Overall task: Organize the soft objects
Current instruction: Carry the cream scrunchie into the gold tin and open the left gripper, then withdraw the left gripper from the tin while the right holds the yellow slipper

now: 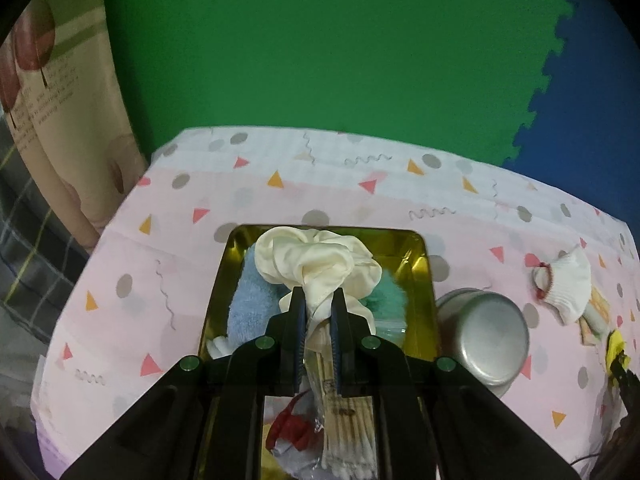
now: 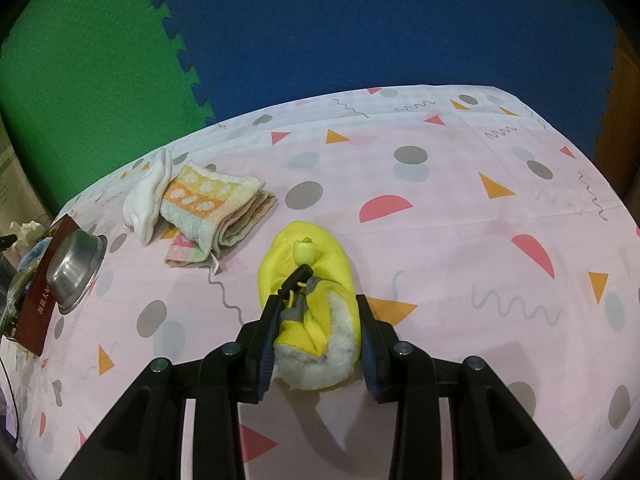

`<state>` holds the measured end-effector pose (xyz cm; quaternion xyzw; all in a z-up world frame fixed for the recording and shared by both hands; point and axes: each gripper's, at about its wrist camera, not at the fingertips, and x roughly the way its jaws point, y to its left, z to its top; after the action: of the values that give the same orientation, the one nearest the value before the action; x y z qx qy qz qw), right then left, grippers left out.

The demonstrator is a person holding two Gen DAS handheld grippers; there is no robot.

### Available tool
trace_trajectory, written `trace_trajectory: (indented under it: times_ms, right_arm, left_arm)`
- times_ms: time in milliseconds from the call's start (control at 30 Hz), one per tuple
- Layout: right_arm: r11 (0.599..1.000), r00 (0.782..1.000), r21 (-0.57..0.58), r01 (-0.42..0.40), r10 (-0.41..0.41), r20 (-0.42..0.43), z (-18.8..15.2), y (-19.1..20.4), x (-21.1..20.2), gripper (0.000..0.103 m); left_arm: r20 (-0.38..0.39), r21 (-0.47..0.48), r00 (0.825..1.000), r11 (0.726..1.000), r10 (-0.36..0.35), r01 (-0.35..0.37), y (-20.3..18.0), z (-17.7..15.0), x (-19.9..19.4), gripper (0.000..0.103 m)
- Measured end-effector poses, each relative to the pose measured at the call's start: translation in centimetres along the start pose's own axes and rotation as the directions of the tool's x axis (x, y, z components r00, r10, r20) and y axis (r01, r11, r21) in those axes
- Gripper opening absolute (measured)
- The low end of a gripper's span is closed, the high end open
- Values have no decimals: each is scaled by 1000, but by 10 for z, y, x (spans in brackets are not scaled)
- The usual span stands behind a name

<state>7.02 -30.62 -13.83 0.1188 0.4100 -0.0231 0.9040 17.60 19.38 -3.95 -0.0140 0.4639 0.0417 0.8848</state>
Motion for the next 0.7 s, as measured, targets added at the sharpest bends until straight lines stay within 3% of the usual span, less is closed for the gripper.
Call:
trace_trajectory:
  times_ms: [500, 700]
  right_arm:
    - [1000, 1000, -12, 13, -13, -2, 0, 1, 0, 35]
    - [1000, 1000, -16, 18, -18, -2, 0, 2, 0, 35]
  left_arm:
    - [-60, 16, 998, 1000, 10, -9, 4, -5, 40, 15]
    - [-39, 3, 999, 1000, 0, 0, 8, -9, 33, 38]
